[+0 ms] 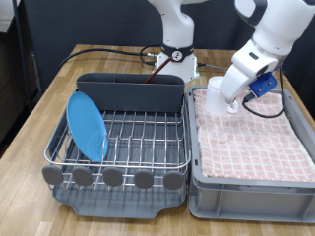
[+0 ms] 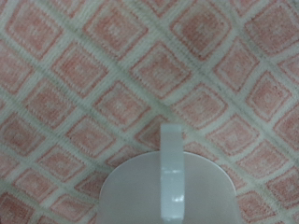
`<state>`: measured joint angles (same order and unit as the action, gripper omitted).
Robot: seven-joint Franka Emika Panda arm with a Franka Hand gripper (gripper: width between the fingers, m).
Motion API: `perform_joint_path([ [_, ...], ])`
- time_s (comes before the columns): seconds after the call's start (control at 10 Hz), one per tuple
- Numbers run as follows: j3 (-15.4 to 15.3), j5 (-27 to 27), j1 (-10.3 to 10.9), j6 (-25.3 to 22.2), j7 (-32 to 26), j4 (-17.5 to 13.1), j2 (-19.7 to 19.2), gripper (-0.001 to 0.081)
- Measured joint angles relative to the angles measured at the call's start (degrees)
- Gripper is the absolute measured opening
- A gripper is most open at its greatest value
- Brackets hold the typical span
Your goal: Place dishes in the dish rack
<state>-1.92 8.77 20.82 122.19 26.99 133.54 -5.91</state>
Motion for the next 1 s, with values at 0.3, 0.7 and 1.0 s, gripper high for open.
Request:
perform_joint_path([
  [0.3,0.20,-0.01,-0.03,0.53,0.00,0.08,-1.49,0.0802],
  [0.7,0.52,-0.09,-0.27,2.68,0.00,0.93,-2.83,0.0802],
  [1.0,0.62,-0.09,-0.36,3.86,0.00,1.76,-3.21,0.0537],
])
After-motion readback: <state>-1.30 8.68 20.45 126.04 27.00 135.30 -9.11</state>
